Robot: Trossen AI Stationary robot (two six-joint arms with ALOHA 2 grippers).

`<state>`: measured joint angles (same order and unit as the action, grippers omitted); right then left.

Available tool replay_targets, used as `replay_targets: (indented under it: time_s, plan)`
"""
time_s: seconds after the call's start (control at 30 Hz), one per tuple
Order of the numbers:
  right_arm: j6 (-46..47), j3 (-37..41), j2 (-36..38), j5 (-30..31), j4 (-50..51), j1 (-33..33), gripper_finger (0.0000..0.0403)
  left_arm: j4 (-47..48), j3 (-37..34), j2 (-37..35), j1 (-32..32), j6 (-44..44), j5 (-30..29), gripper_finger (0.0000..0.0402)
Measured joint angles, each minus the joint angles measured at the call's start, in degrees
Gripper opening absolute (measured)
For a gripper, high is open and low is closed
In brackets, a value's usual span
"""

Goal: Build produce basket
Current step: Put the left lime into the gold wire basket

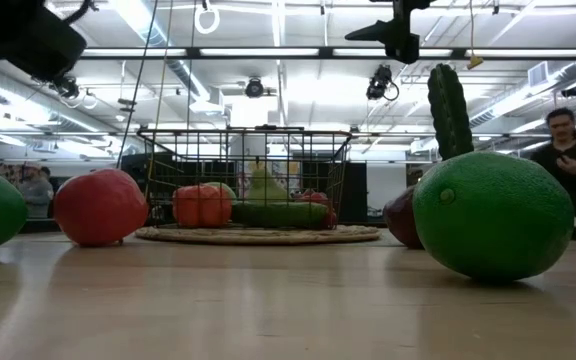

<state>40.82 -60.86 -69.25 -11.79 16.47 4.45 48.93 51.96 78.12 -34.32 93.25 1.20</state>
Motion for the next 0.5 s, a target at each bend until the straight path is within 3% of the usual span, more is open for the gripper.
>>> replay_targets:
  time_s: [0.5]
  plan:
    - [0.1, 0.0, 0.0, 0.1, 0.0, 0.0, 0.0310, -4.9, 0.1, 8.5, 5.1, 0.1, 2.7, 0.0312]
